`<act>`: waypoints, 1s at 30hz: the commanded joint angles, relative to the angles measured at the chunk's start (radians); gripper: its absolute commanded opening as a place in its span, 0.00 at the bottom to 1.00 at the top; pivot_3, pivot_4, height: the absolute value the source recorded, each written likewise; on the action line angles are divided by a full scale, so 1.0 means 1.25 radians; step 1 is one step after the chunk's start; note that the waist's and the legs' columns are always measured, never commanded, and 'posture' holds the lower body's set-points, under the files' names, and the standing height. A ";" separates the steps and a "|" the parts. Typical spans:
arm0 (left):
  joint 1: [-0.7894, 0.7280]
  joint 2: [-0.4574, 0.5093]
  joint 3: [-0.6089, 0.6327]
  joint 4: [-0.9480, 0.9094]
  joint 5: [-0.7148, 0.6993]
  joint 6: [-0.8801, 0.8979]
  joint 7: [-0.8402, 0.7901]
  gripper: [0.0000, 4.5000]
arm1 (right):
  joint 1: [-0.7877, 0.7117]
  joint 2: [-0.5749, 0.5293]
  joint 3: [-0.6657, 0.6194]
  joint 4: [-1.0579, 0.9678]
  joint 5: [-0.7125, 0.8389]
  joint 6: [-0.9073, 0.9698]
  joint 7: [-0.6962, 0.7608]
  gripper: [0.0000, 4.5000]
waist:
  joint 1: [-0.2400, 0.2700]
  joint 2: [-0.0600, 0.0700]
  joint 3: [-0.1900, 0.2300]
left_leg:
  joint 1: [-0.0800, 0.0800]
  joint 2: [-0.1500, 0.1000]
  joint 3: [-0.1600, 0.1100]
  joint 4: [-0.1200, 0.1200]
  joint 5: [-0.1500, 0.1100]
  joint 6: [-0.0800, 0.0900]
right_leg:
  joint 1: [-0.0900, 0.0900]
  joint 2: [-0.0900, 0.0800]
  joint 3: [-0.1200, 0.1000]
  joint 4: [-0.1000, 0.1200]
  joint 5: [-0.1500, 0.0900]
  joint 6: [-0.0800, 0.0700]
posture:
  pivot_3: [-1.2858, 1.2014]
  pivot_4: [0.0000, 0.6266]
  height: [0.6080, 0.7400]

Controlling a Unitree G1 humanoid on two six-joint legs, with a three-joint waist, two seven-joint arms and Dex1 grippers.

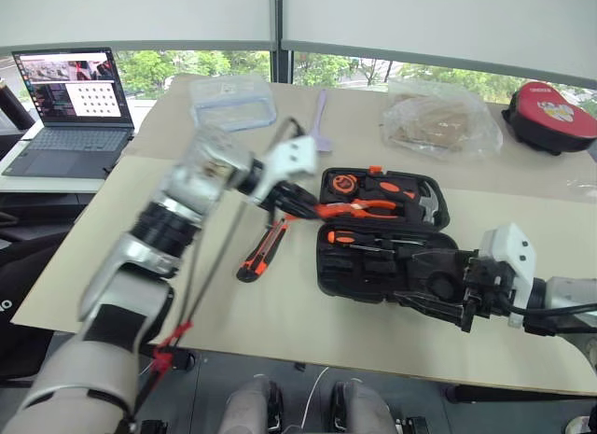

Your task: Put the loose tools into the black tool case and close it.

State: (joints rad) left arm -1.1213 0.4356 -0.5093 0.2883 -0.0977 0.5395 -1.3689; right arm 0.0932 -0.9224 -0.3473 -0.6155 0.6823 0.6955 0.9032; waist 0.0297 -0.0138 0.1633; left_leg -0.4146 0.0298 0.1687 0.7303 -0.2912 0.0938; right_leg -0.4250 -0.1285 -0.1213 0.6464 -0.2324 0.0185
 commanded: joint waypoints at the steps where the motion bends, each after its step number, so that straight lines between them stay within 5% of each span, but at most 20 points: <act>1: -0.024 -0.017 -0.035 -0.017 0.040 0.031 0.004 0.10 | 0.012 0.001 -0.033 -0.019 -0.004 -0.019 -0.007 1.00 | -0.012 0.000 0.000 | 0.000 0.000 0.000 0.000 0.000 0.000 | 0.000 0.001 0.000 0.000 0.000 0.000 | 0.52 0.24 0.93; 6: -0.030 -0.098 -0.127 0.054 0.104 0.084 0.022 0.10 | 0.048 0.008 -0.064 -0.053 0.002 -0.009 -0.030 1.00 | -0.013 0.000 0.000 | 0.000 0.001 -0.001 0.000 0.001 -0.001 | 0.000 0.001 0.000 0.000 -0.001 0.001 | 0.52 0.24 0.93; 15: -0.051 -0.180 -0.123 0.180 0.146 0.060 0.076 0.10 | 0.070 0.029 -0.068 -0.089 0.009 -0.003 -0.072 1.00 | -0.012 0.000 0.000 | 0.000 0.001 -0.002 0.000 0.000 0.000 | 0.000 0.000 0.000 0.000 0.000 0.000 | 0.52 0.24 0.93; 30: -0.062 -0.202 -0.122 0.261 0.181 -0.015 0.070 0.10 | 0.068 0.039 -0.061 -0.097 0.020 -0.003 -0.099 1.00 | -0.013 0.000 0.000 | 0.000 0.001 -0.003 0.000 0.000 0.000 | 0.000 -0.001 0.000 0.000 0.000 0.000 | 0.52 0.24 0.93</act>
State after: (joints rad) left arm -1.1844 0.1788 -0.6638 0.6095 0.0948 0.5378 -1.2798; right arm 0.1840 -0.8766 -0.4030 -0.7151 0.6908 0.6952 0.7857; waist 0.0139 -0.0139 0.1633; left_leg -0.4147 0.0315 0.1649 0.7302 -0.2912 0.0940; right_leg -0.4248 -0.1296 -0.1213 0.6468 -0.2324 0.0179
